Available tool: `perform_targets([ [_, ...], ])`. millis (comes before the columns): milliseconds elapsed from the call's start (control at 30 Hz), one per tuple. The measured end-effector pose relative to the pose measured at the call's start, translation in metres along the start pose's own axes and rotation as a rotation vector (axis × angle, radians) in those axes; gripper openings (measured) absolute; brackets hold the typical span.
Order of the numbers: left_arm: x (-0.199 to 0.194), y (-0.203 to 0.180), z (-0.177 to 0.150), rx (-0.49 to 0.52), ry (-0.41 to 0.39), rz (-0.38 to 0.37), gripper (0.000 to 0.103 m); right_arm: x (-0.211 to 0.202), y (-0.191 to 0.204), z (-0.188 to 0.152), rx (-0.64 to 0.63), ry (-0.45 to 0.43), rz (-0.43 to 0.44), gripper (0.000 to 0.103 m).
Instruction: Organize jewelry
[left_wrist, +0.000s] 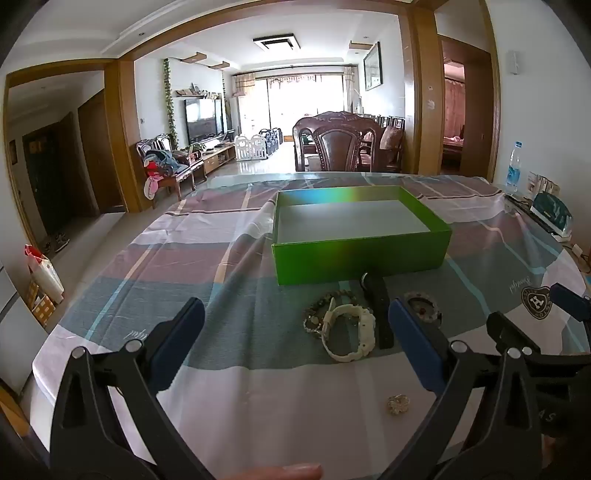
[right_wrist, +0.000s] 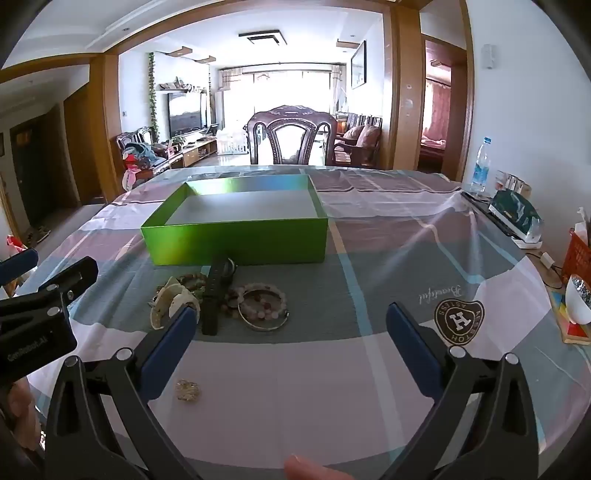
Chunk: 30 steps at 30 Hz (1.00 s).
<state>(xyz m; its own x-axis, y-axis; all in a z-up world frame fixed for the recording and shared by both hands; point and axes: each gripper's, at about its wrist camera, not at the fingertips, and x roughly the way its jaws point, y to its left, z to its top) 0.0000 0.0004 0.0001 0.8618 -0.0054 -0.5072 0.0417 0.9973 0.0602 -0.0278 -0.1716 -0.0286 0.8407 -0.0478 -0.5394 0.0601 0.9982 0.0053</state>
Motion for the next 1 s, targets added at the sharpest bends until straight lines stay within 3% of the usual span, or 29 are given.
perform_targets([
  [1000, 0.004, 0.003, -0.008, 0.005, 0.012, 0.004, 0.099, 0.004, 0.009, -0.001, -0.009, 0.009, 0.015, 0.100],
])
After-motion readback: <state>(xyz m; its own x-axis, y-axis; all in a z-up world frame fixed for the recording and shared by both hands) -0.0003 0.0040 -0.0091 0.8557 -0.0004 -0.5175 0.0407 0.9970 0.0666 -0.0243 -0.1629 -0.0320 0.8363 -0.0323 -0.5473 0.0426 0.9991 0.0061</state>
